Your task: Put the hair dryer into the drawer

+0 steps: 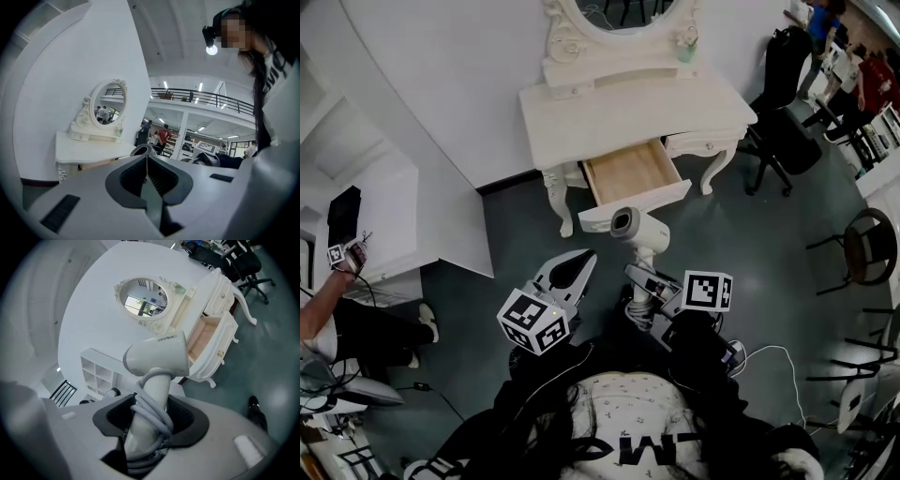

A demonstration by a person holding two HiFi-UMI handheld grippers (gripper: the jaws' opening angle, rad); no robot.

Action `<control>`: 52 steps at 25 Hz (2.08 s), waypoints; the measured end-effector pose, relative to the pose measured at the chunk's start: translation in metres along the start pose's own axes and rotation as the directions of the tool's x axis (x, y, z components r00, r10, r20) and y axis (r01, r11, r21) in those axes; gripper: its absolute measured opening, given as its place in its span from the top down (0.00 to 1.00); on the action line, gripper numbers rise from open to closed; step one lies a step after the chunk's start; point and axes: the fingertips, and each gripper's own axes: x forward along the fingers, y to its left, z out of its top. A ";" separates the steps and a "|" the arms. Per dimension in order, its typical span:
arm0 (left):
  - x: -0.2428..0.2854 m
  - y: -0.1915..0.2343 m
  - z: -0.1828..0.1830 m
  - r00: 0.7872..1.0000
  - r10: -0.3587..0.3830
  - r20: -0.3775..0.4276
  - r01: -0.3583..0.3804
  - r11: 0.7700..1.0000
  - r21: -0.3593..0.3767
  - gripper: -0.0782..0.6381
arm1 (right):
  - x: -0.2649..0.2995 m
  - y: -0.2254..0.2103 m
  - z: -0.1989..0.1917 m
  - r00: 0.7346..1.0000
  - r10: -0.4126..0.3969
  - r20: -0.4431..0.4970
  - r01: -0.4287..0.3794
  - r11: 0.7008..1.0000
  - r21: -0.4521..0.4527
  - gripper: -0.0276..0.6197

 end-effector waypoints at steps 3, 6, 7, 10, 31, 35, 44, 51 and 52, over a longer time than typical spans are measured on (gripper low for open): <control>0.027 0.018 0.009 1.000 0.020 -0.003 -0.020 1.000 -0.005 0.89 | 0.012 -0.010 0.029 1.000 -0.007 -0.028 0.007 1.000 -0.001 0.61; 0.056 0.029 0.018 0.999 0.032 -0.008 -0.032 0.999 -0.009 0.89 | 0.019 -0.022 0.059 0.998 -0.027 -0.049 0.026 1.000 -0.014 0.61; 0.065 0.032 0.021 0.999 0.036 -0.010 -0.036 0.999 -0.008 0.89 | 0.021 -0.026 0.070 0.998 -0.033 -0.053 0.032 0.999 -0.019 0.61; 0.088 0.041 0.026 0.998 0.050 -0.024 -0.050 0.999 -0.006 0.89 | 0.027 -0.038 0.096 0.997 -0.044 -0.063 0.042 0.999 -0.023 0.61; 0.172 0.067 0.043 0.987 0.128 -0.094 -0.124 0.991 0.043 0.89 | 0.045 -0.090 0.173 0.994 -0.018 -0.112 0.021 0.999 0.025 0.61; 0.174 0.072 0.041 0.985 0.140 -0.102 -0.137 0.990 0.038 0.89 | 0.045 -0.097 0.173 0.994 -0.027 -0.107 0.031 0.999 0.041 0.61; 0.185 0.082 0.038 0.986 0.100 -0.133 -0.097 0.995 0.030 0.89 | 0.055 -0.112 0.171 0.992 -0.062 -0.106 0.070 0.995 0.073 0.61; 0.189 0.116 0.045 0.986 0.055 -0.155 -0.053 0.998 0.014 0.89 | 0.088 -0.124 0.169 0.988 -0.108 -0.112 0.122 0.985 0.123 0.61; 0.191 0.121 0.046 0.986 0.044 -0.160 -0.042 0.999 0.012 0.89 | 0.093 -0.126 0.168 0.987 -0.117 -0.115 0.131 0.983 0.130 0.61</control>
